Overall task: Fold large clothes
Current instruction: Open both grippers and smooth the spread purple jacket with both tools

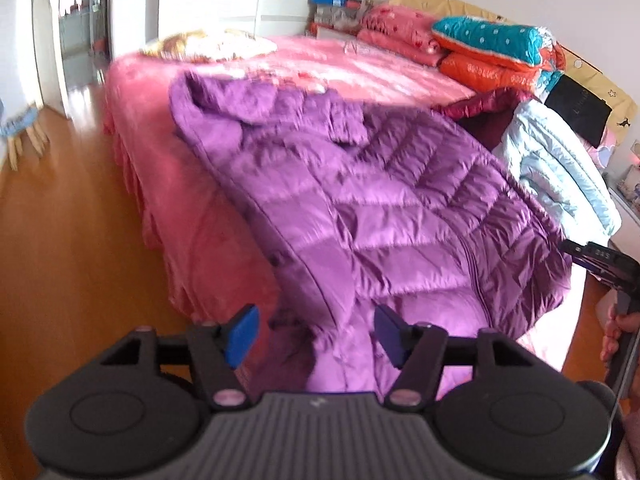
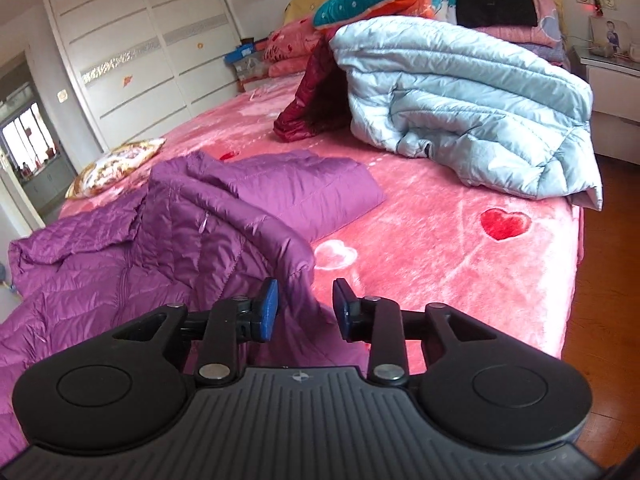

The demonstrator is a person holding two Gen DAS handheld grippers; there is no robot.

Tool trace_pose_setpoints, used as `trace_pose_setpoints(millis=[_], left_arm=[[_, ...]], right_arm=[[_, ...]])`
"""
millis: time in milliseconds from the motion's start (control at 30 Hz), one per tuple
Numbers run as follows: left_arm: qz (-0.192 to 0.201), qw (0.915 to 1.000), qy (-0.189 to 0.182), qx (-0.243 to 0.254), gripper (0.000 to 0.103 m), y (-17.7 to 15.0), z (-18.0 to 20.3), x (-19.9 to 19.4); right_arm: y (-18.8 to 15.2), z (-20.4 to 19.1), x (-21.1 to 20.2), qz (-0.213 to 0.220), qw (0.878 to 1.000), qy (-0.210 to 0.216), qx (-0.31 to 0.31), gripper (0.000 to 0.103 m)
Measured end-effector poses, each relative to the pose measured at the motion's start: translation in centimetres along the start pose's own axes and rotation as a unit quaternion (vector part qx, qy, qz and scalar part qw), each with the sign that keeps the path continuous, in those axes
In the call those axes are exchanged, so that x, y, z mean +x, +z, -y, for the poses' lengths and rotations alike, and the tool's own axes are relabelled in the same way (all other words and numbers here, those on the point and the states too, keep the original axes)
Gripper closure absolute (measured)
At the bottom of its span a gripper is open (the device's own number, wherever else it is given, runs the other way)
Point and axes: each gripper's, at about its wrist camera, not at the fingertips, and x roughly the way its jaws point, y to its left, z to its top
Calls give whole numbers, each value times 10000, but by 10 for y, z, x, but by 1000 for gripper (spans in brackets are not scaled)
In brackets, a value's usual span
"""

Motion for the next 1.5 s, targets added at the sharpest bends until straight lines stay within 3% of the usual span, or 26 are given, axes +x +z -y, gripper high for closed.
trace_pose_setpoints(millis=[67, 200, 367, 433, 567, 733, 967, 1100, 1200, 1333, 1500], left_arm=[[178, 9998, 114, 48, 36, 5, 0, -4], [494, 9981, 325, 167, 36, 19, 6, -3], [822, 9958, -51, 392, 36, 56, 33, 20], [992, 9933, -200, 564, 36, 71, 51, 34], [1325, 9872, -280, 847, 31, 90, 80, 64], [1572, 9824, 17, 1013, 30, 98, 91, 109], [1637, 9831, 344, 748, 29, 109, 61, 156], [1587, 9862, 237, 415, 28, 114, 40, 180], [1557, 9864, 311, 434, 28, 113, 30, 198], [1390, 9899, 240, 112, 28, 111, 12, 221], [1200, 9924, 189, -201, 27, 106, -2, 244]], right_arm=[[1, 2, -9, 160, 9999, -2, 62, 41], [2, -6, -26, 535, 9983, 35, -208, 37], [3, -16, -41, 785, 9951, 72, -603, 10], [6, -15, -44, 862, 9938, -52, -694, 5], [19, -5, -39, 808, 9945, -276, -609, 5], [43, 0, -7, 566, 9950, -552, -606, 5], [80, -20, 63, 77, 9945, -506, -913, 4], [97, -31, 111, -319, 9943, -431, -921, 4], [105, -44, 141, -493, 9938, -302, -949, 4], [101, -69, 177, -688, 9855, -474, -1477, 3], [98, -85, 227, -953, 9656, -1205, -2097, 2]])
